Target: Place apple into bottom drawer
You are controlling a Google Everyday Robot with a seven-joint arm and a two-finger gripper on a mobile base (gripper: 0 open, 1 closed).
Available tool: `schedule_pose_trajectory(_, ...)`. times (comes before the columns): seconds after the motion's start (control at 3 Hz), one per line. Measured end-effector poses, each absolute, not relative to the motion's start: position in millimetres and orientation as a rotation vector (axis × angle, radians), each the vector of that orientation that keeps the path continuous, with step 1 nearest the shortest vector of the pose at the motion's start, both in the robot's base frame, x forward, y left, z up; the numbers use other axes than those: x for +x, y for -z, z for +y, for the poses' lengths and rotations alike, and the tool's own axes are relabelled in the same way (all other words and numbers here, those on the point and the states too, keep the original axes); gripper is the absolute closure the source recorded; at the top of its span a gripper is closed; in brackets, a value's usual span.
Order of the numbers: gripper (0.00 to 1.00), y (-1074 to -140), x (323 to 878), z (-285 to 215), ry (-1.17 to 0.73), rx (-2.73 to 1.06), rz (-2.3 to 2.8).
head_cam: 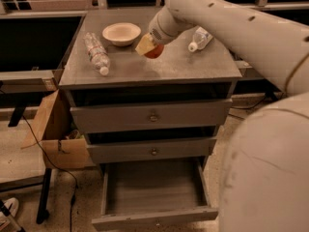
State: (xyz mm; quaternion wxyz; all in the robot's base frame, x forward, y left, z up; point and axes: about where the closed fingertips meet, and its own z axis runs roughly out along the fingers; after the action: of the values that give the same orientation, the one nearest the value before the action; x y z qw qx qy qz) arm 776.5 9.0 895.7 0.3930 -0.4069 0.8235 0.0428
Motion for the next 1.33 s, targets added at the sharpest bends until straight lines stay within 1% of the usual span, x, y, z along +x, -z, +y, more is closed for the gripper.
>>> schedule_pose_trajectory(0.33,1.0,-915.5,729.8,-6.0,-0.241,-1.037,2.002)
schedule_pose_trajectory(0.67,1.0,-905.7,685.3,-7.1,-0.414,-1.072,1.938)
schedule_pose_trajectory(1.0,1.0,-874.8,633.0,-6.6,-0.616,-1.132,1.889)
schedule_pose_trajectory(1.33,1.0,-814.9,594.7,-54.1,-0.66,-1.206,1.887)
